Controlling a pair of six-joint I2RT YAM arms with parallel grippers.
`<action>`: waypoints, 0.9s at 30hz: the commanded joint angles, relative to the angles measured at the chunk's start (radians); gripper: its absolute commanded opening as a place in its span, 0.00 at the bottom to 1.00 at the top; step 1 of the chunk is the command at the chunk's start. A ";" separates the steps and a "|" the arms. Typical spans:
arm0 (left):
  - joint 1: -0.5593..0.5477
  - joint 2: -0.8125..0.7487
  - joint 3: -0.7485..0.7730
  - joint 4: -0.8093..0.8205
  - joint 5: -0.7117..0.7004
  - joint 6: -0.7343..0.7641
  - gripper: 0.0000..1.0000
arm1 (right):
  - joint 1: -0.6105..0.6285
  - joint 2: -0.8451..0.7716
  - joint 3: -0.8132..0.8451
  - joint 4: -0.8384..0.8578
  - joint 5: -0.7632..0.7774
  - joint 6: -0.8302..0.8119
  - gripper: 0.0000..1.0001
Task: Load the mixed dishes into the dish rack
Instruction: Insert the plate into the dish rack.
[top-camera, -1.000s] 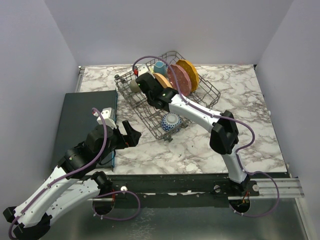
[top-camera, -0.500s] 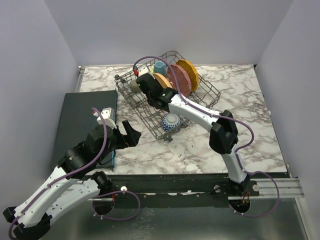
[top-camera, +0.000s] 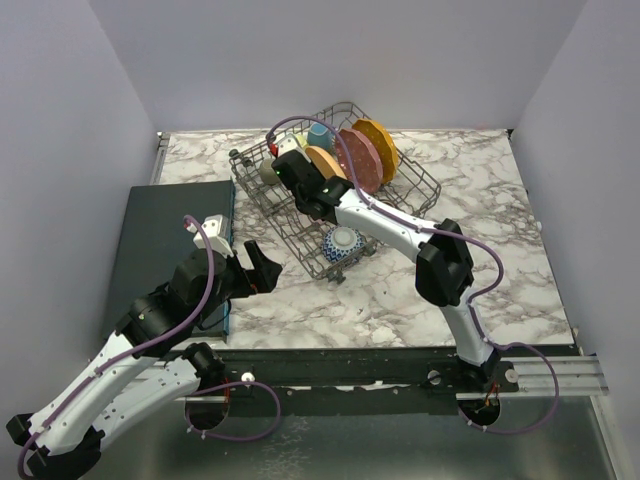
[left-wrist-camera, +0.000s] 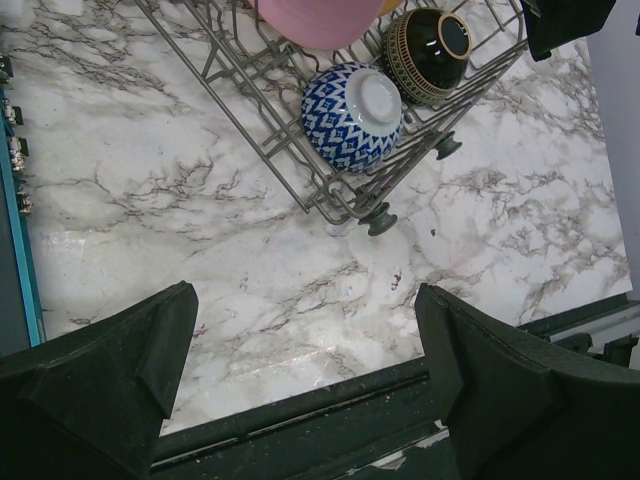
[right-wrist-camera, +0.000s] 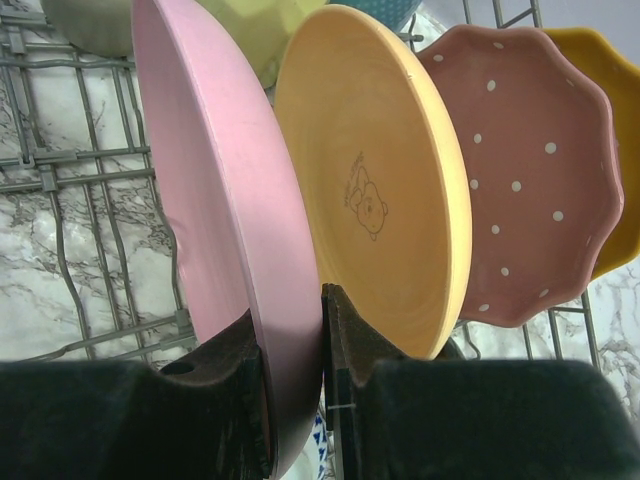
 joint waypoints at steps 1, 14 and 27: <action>0.007 0.006 -0.006 0.013 -0.024 0.011 0.99 | -0.010 0.028 -0.002 -0.003 -0.022 0.018 0.00; 0.009 0.005 -0.008 0.013 -0.025 0.010 0.99 | -0.024 0.044 -0.011 -0.003 -0.040 0.032 0.00; 0.011 0.004 -0.008 0.013 -0.026 0.010 0.99 | -0.033 0.065 -0.015 -0.015 -0.047 0.041 0.00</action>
